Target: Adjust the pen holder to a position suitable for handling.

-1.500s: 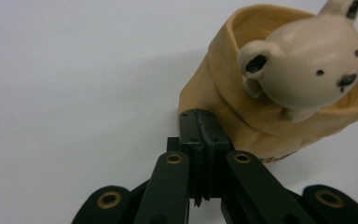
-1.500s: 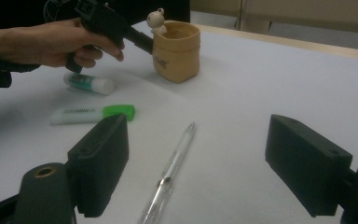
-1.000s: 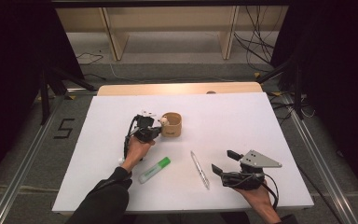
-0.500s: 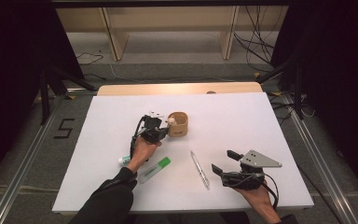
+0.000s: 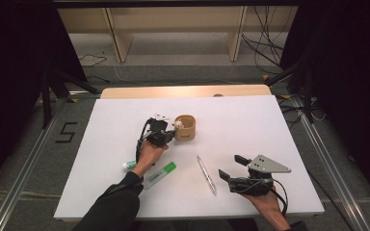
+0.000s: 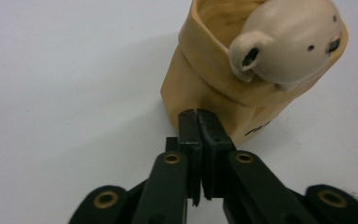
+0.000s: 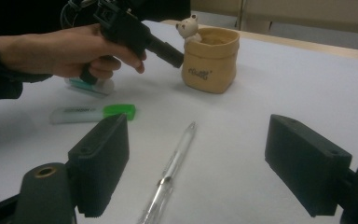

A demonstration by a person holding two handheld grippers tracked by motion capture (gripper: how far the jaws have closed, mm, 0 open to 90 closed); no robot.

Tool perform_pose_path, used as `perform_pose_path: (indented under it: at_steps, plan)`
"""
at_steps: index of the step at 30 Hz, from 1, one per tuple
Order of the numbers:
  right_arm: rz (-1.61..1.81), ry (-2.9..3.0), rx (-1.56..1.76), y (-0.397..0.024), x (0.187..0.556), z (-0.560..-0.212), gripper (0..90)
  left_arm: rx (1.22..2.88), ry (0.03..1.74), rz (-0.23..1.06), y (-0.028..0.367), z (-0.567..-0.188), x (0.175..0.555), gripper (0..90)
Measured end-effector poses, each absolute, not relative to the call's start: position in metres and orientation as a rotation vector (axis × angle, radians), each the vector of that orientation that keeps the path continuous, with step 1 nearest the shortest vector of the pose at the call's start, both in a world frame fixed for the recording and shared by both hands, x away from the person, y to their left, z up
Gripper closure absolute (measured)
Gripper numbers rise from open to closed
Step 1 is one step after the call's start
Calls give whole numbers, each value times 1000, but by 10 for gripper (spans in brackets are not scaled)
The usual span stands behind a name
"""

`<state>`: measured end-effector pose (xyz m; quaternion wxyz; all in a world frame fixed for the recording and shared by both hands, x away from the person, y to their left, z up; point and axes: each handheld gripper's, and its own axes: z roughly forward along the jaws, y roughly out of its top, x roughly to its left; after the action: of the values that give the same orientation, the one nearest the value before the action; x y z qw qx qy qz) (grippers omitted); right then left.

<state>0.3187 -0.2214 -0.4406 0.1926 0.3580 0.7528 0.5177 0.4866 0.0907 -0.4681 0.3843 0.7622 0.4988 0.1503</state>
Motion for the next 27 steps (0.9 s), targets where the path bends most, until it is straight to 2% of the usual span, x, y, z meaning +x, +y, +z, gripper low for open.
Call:
perform_pose_path:
  at_steps: [8, 9, 12, 13, 14, 27]
  plan:
    - [1452, 2114, 1006, -221, 319, -441, 225, 1952, 1231, 381, 112, -445, 477, 725]
    - [1451, 2114, 1003, -221, 318, -441, 226, 1961, 1220, 375, 115, -442, 475, 668]
    - [1453, 2113, 1001, -221, 318, -440, 225, 1992, 1193, 367, 125, -435, 470, 592]
    - [1453, 2113, 1001, -221, 318, -440, 225, 2001, 1186, 370, 128, -433, 468, 592]
    - [1453, 2115, 1006, -221, 319, -441, 225, 2022, 1173, 365, 132, -430, 466, 537]
    - [1454, 2112, 999, -221, 318, -440, 225, 2132, 1097, 355, 156, -419, 454, 359]
